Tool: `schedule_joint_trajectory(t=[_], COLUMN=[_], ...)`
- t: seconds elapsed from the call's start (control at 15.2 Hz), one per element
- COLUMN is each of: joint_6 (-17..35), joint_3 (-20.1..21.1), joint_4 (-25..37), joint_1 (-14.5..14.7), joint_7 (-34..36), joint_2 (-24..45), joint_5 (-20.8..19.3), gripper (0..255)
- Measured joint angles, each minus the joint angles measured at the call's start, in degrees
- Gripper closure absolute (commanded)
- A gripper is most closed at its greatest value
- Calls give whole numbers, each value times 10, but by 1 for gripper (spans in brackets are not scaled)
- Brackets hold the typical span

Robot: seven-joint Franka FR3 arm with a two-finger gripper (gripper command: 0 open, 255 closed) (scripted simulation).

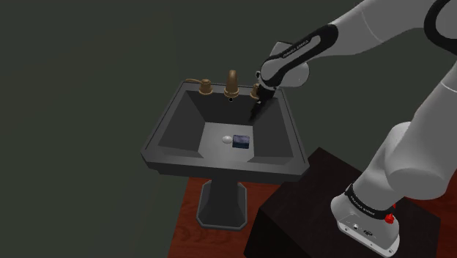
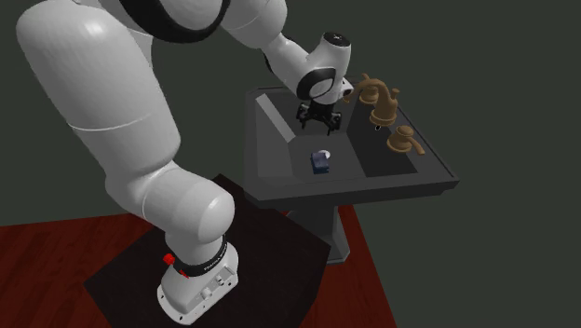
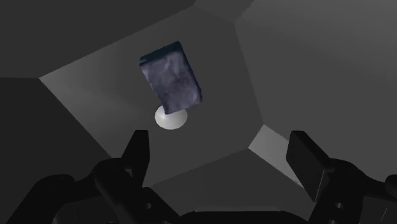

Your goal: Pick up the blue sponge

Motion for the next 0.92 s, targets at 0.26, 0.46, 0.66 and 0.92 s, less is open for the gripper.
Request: schedule_joint_trajectory(t=[0.26,0.46,0.66,0.92], joint_6=[33,48,61,69], joint_3=[16,37,60,87], joint_4=[48,92,143,220], joint_1=[-7,-17,-33,-50], joint_7=[-84,-130,-173,-212], joint_2=[97,165,235,327], joint_5=[68,104,131,147], gripper=[0,0,0,0])
